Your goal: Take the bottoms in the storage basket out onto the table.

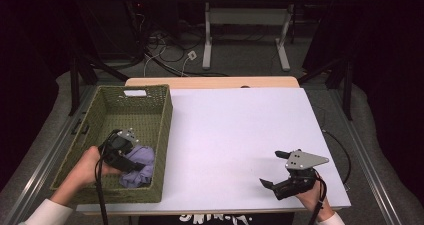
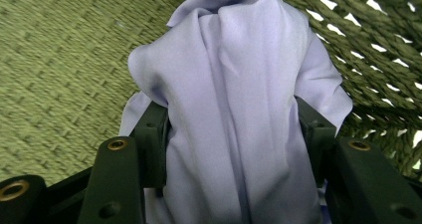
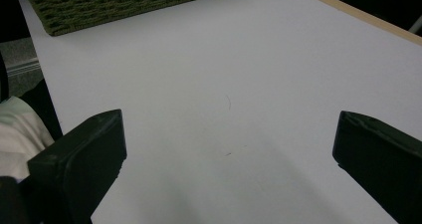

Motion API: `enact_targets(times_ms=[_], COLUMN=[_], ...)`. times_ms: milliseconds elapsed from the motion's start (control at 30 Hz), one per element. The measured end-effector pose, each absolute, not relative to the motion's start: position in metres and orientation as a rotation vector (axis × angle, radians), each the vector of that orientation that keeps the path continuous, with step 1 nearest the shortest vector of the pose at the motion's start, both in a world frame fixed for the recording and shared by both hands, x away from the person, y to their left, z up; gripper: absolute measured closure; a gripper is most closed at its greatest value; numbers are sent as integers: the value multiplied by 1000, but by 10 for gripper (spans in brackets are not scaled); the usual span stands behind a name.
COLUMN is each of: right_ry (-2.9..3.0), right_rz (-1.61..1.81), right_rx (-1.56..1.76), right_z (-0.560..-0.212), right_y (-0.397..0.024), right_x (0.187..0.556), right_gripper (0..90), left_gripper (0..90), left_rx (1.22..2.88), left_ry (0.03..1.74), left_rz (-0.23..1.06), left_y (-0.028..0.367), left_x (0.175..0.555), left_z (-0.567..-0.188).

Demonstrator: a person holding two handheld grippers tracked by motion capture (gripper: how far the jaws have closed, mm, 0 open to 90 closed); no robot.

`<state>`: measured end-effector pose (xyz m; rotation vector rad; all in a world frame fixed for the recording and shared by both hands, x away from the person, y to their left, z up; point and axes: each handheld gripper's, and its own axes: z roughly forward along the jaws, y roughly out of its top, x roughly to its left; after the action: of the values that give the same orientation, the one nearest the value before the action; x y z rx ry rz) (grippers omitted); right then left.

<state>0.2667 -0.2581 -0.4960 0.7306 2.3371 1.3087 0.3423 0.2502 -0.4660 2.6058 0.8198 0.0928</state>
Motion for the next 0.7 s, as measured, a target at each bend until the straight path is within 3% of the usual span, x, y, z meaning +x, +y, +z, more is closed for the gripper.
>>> enact_targets(times_ms=[700], right_ry=[2335], right_rz=[1308], right_rx=[735], right_z=[-496], right_y=[-258], right_x=[267], right_gripper=[1], left_gripper=[457], left_rx=[2516], left_ry=[829], left_rz=[229], left_y=[270], left_x=[344], left_z=[-449])
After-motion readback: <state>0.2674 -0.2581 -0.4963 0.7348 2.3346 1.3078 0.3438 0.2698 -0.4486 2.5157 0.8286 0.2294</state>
